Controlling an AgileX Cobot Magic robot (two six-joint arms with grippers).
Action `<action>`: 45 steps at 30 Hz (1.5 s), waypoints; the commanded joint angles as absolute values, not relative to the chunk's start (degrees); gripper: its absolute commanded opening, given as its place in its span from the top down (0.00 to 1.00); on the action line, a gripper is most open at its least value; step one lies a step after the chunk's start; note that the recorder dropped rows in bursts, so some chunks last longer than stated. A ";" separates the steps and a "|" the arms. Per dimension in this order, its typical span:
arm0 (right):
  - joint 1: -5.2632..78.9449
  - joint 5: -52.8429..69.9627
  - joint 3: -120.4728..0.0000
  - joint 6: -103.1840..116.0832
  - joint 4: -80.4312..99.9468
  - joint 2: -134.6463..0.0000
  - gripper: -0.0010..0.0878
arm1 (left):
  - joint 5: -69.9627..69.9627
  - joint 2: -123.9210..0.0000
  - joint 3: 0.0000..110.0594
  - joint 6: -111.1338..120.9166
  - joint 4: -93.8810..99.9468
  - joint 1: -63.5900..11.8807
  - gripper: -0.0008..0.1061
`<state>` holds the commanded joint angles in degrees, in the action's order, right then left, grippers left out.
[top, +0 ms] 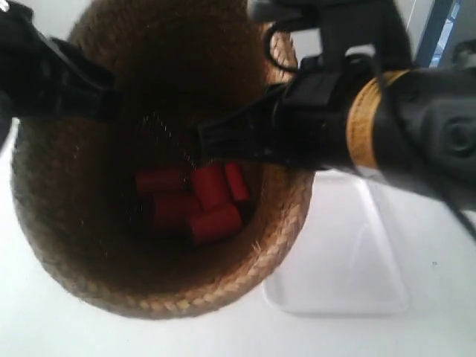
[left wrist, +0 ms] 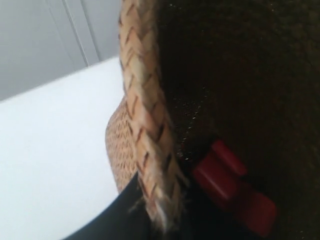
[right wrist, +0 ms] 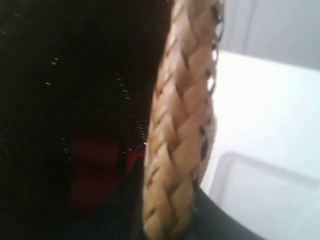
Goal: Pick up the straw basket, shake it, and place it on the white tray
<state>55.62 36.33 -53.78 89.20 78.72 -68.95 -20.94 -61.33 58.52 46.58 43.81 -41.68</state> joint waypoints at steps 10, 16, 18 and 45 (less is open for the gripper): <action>56.54 38.11 -53.76 84.78 78.51 -67.06 0.99 | -22.07 -61.46 59.08 50.26 46.37 -43.47 0.99; 58.79 34.57 -57.29 70.60 62.65 -62.17 0.99 | -20.41 -57.45 61.70 43.76 37.34 -45.42 0.99; 56.08 39.34 -53.97 88.82 79.57 -66.87 0.99 | -22.65 -61.38 58.35 52.28 47.35 -42.72 0.99; 58.01 41.58 -50.42 90.25 82.21 -65.68 0.99 | -23.97 -60.43 57.91 42.12 35.65 -40.79 0.99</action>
<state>58.01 41.58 -50.42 90.25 82.21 -65.68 -23.97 -60.43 57.91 42.12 35.65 -40.79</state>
